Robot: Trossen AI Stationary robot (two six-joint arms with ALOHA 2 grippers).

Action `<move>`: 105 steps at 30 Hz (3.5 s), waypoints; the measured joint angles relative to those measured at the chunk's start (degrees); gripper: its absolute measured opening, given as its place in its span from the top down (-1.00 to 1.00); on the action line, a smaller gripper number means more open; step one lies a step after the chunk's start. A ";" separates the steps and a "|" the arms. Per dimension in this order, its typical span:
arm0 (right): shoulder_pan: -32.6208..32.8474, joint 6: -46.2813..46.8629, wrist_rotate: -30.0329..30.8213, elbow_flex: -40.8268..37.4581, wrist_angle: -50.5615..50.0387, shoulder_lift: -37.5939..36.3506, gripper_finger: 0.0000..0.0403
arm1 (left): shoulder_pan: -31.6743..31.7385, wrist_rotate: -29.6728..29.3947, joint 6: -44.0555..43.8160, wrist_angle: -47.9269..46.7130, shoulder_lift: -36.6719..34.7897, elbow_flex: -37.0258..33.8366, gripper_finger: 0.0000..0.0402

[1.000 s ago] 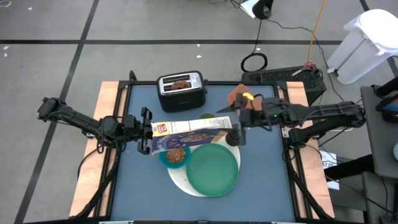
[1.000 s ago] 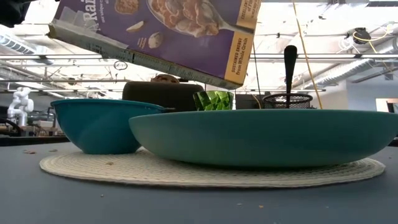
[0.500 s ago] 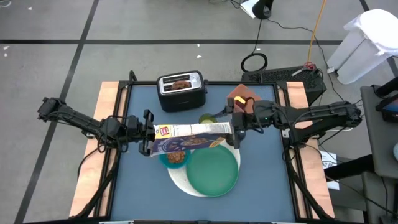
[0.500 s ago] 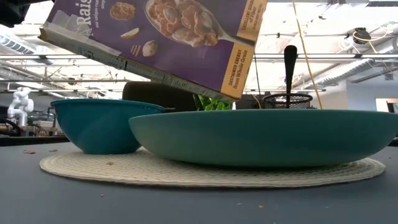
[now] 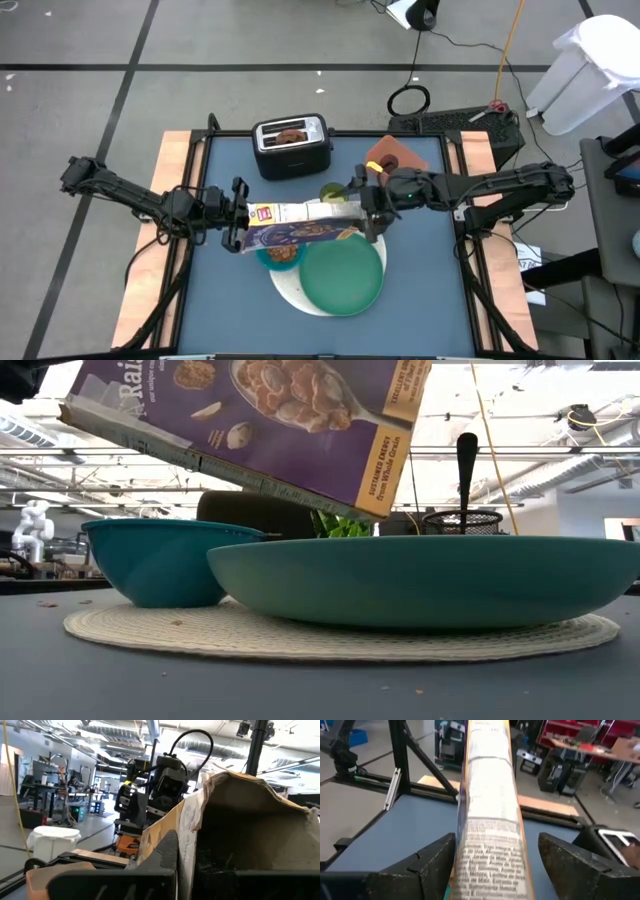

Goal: Arrange a breakfast setting
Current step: Pour the cereal from the purple cereal box into the blue bowl

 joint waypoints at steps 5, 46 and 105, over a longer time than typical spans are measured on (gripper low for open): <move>0.00 2.97 -0.01 0.00 -2.13 -0.04 -0.38 | 0.00 0.01 -0.03 0.00 0.00 0.00 0.99; 0.00 3.79 0.00 -0.11 -3.71 -1.76 0.73 | 0.00 -0.28 3.26 1.84 -0.11 0.13 0.45; 0.00 9.95 0.48 -43.43 78.92 -23.45 1.00 | 0.04 -2.05 9.53 1.93 -4.04 0.04 0.31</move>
